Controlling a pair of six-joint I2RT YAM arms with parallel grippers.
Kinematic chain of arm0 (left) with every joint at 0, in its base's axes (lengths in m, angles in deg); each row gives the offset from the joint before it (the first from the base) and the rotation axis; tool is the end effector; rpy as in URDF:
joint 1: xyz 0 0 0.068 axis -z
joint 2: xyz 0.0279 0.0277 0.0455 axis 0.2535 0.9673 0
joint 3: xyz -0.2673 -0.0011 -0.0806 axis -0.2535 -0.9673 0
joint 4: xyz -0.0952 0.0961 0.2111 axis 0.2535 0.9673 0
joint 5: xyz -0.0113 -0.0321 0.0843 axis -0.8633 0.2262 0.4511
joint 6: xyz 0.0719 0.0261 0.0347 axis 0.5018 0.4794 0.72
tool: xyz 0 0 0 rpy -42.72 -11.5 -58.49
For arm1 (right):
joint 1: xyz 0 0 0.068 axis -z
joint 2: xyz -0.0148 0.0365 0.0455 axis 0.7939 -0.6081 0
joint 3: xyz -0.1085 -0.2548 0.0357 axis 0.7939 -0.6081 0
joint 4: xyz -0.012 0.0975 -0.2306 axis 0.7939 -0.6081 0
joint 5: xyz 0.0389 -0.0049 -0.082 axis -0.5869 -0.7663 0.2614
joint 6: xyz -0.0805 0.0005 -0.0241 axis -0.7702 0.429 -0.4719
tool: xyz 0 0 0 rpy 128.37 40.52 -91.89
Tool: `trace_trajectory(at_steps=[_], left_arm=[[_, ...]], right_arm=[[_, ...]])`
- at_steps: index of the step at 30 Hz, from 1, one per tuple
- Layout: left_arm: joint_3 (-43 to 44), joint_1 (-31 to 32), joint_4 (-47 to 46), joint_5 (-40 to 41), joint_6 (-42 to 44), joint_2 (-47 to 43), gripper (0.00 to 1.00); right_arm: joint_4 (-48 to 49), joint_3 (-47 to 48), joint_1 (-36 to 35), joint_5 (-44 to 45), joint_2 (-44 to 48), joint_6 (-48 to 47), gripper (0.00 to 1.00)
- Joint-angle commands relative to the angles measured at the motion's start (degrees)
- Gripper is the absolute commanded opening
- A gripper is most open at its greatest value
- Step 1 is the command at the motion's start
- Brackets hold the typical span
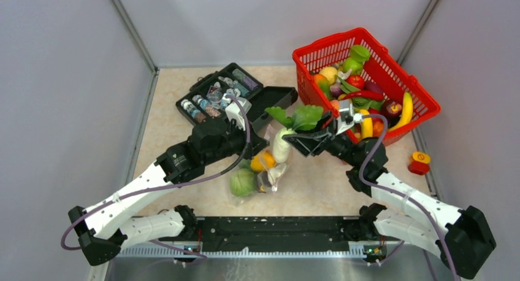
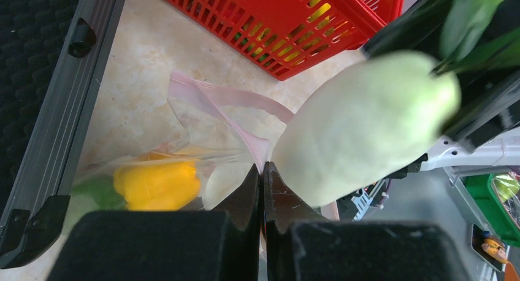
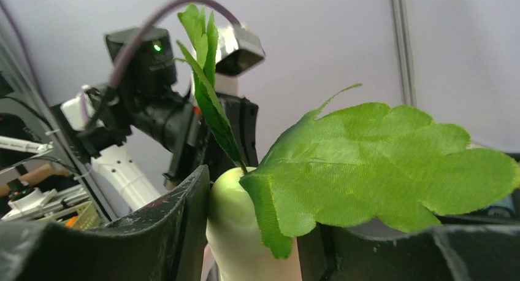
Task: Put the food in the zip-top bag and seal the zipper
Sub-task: Place the fake vegetable in the zipper food storage bag.
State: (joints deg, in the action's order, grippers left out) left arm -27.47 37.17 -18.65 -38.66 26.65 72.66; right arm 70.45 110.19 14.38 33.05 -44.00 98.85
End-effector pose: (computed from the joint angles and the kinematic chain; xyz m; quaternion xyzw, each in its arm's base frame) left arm 0.1423 -0.1863 0.3672 0.1618 0.7941 -0.3988 0.4291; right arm 0.1437 0.1566 0.3692 -0.2253 0.4668 0.5941 0.6150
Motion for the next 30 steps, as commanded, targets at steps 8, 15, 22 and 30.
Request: trace_trajectory(at_steps=[8,15,22,30], left_arm=[[-0.5,0.1,-4.8,1.6,-0.5,-2.1,0.0],[-0.4,0.1,-5.3,1.4,-0.5,-2.0,0.0],[-0.3,0.1,-5.2,1.4,-0.6,-2.2,0.0],[-0.6,0.1,-5.1,1.9,-0.6,-2.6,0.0]], right_arm=[[11.9,-8.9,-11.9,23.5,1.1,-9.7,0.0],[17.8,-10.7,-13.8,30.4,-0.4,-9.4,0.0],[13.7,-8.5,-16.7,35.3,-1.3,-12.3,0.0],[11.9,-8.3,-20.6,40.9,-1.2,-15.4,0.0]])
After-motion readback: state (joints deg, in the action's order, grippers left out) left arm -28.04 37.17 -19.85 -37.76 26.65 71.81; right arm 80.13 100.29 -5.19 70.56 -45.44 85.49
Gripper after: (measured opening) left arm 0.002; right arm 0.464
